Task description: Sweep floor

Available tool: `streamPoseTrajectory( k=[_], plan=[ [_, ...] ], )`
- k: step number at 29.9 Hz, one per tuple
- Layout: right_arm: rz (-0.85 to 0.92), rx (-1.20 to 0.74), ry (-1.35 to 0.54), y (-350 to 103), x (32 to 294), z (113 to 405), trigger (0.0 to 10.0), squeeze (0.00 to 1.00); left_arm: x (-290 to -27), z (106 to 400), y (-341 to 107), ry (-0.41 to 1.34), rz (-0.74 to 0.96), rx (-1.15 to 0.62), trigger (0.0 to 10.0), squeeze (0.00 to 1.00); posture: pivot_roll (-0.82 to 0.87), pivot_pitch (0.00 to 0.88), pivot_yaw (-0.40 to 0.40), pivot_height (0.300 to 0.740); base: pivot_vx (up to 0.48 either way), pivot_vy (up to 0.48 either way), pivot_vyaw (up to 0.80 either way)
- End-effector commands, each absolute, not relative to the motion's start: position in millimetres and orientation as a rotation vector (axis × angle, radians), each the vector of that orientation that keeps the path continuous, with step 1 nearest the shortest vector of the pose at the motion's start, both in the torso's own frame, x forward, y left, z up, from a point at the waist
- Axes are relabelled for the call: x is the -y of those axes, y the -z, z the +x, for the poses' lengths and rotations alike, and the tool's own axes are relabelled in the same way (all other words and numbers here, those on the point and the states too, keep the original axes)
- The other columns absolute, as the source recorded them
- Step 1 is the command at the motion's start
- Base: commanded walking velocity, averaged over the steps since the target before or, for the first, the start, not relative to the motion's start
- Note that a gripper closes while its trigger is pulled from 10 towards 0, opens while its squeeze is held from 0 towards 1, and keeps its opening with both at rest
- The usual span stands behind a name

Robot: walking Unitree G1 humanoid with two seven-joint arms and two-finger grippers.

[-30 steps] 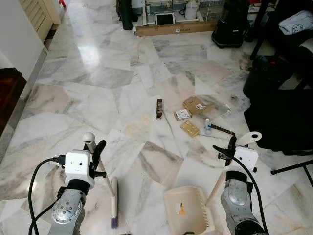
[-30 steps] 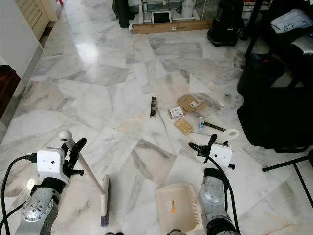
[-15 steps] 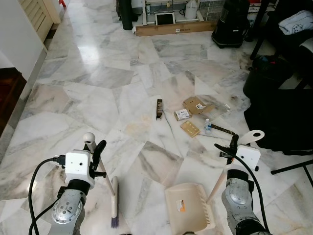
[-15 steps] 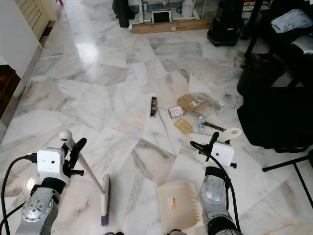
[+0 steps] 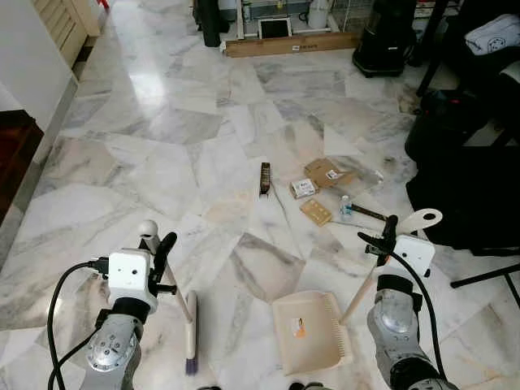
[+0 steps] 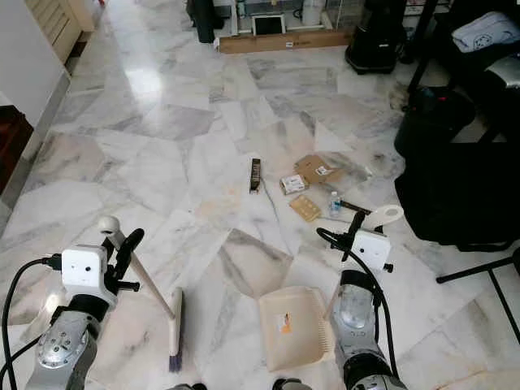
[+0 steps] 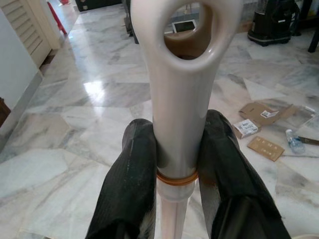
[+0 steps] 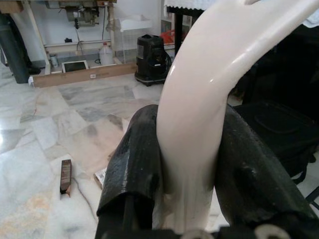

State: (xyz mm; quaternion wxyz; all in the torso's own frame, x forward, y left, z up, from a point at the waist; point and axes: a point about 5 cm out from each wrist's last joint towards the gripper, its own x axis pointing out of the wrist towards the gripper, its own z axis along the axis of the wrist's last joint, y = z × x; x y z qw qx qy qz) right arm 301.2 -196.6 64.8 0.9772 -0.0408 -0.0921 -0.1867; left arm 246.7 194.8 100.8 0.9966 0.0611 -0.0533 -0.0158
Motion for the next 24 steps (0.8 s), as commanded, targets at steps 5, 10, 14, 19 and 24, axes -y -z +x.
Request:
streamPoseTrajectory(
  k=[5,10,14,19,24],
  plan=[
    [-0.069,0.2,0.375,-65.2,194.7,299.6,10.0,0.21,-196.2,245.1,-109.6,0.031,0.122,0.151,10.0,0.0,0.07,0.194,0.044,0.74,0.0,0.0,0.0],
    [-0.075,0.194,0.375,-64.5,194.5,299.7,10.0,0.59,-196.2,245.4,-109.3,0.034,0.121,0.15,10.0,0.0,0.07,0.194,0.044,0.74,0.0,0.0,0.0],
    [-0.078,0.188,0.375,-63.6,194.3,299.5,10.0,0.43,-196.0,245.5,-109.0,0.036,0.121,0.149,10.0,0.0,0.07,0.194,0.044,0.74,0.0,0.0,0.0],
    [-0.076,0.175,0.377,-61.3,194.5,298.5,10.0,0.0,-194.5,245.1,-107.8,0.047,0.117,0.143,10.0,0.0,0.07,0.193,0.044,0.74,0.0,0.0,0.0],
    [-0.072,0.162,0.379,-59.5,195.0,298.1,10.0,0.0,-194.2,245.1,-107.5,0.051,0.116,0.139,10.0,0.0,0.07,0.193,0.043,0.74,0.0,0.0,0.0]
  ],
)
